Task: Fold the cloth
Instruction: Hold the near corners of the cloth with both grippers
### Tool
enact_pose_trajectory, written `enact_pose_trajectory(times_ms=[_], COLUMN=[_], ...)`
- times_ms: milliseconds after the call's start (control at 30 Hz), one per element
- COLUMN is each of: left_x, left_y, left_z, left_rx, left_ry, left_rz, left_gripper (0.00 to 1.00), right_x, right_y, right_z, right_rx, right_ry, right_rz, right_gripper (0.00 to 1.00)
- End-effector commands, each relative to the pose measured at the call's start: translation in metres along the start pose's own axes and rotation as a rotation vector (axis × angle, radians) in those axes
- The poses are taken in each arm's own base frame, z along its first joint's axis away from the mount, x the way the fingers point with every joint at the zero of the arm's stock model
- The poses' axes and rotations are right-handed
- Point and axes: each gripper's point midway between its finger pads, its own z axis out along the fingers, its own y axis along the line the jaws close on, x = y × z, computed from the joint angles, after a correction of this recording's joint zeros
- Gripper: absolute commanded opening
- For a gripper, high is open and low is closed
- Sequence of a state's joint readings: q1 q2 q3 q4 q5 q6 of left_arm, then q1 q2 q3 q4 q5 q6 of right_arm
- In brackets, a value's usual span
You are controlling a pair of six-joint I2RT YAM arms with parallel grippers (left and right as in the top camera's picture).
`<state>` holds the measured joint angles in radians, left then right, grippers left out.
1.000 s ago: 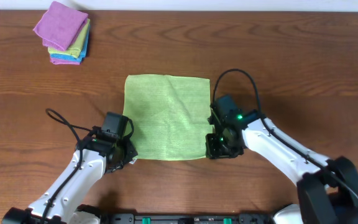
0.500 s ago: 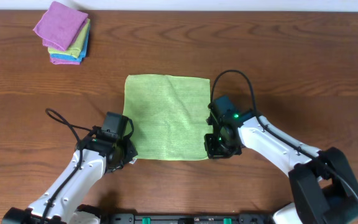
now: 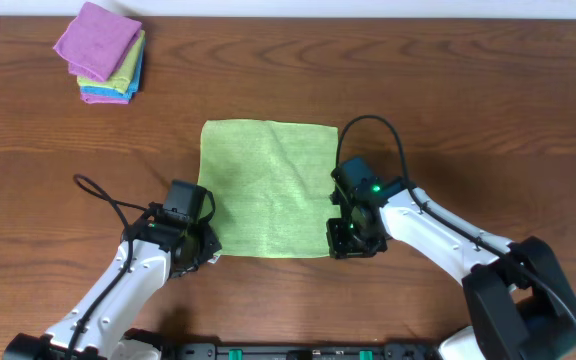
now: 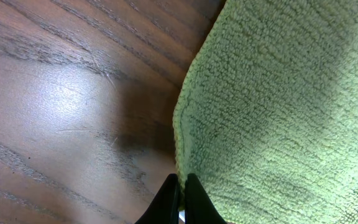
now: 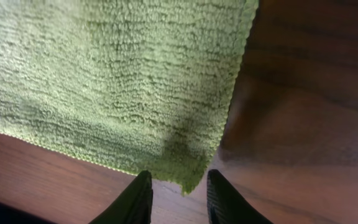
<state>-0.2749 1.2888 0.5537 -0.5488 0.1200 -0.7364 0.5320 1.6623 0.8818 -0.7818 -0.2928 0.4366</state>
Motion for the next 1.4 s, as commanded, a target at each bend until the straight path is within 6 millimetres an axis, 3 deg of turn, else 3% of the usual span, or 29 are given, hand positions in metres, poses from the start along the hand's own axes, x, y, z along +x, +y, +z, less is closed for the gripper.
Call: enact_pose_trajectory(times_ms=[0,300,1033,1367], left_x=[-0.002,-0.002,-0.001,0.000], left_y=[0.004,0.004,0.001,0.001], left_z=[0.001,0.001,0.001,0.001], left_rx=[-0.016,-0.016,-0.002,0.001], left_ry=[-0.006,-0.006,0.002,0.005], left_rz=[-0.012,-0.012,-0.012,-0.012], left_gripper=[0.06,0.06,0.06,0.06], right_x=[0.003,-0.001,-0.003,0.003], right_y=[0.000,-0.004,-0.010,0.003], right_z=[0.004,0.004,0.012,0.015], right_rx=[0.002,0.027,0.058,0.047], right_ry=[0.012,-0.008,-0.001,0.009], right_rz=[0.022,0.038,0.041,-0.002], right_gripper=[0.27,0.24,0.28,0.05])
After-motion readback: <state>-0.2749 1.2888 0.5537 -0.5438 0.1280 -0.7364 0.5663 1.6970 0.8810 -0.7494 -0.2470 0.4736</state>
